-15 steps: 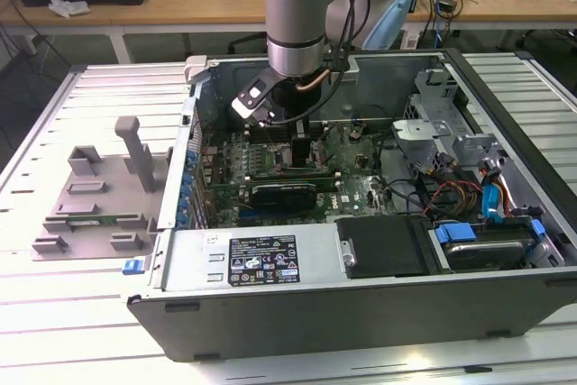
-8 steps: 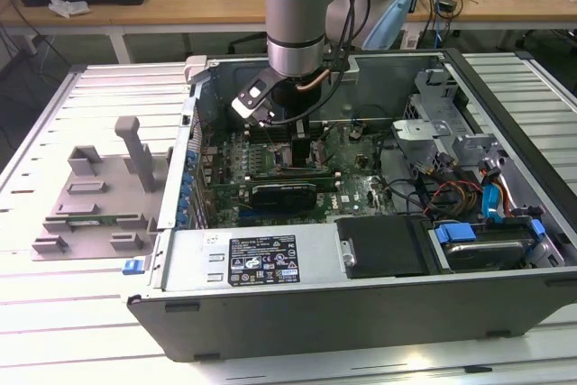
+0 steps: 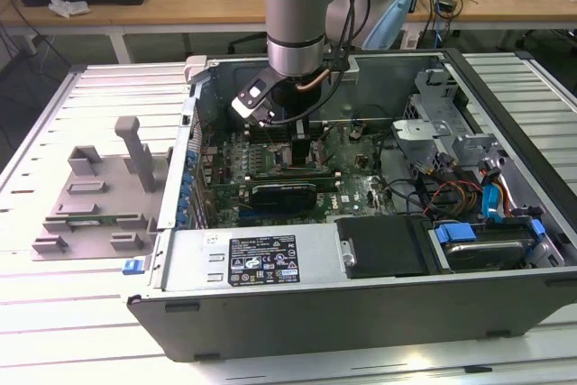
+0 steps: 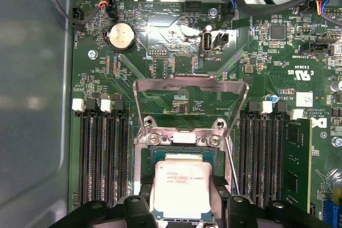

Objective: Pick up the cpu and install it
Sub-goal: 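Place the cpu into insertion slot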

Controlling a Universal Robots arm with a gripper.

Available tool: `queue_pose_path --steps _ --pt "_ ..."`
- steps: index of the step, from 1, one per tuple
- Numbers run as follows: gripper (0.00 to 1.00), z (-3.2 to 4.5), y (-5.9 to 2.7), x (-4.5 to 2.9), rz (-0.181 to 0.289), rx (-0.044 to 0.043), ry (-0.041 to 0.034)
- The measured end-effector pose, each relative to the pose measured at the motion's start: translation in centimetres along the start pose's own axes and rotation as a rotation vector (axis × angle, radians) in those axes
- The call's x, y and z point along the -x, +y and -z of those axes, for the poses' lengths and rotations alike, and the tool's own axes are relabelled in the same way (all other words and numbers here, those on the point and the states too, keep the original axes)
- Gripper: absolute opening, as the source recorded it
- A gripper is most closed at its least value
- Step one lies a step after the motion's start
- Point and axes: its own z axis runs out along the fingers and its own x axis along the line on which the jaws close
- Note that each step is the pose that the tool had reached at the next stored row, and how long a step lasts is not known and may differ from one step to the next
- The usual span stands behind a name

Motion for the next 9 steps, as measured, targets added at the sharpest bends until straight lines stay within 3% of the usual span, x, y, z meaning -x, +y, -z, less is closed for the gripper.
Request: queue_pose_path --steps 4,7,9 --pt "0.53 0.01 0.0 0.0 0.0 0.0 0.0" --pt "0.6 0.04 0.0 0.0 0.0 0.0 -0.0001" --pt "0.6 0.55 0.02 0.0 0.0 -0.0001 -0.0036"
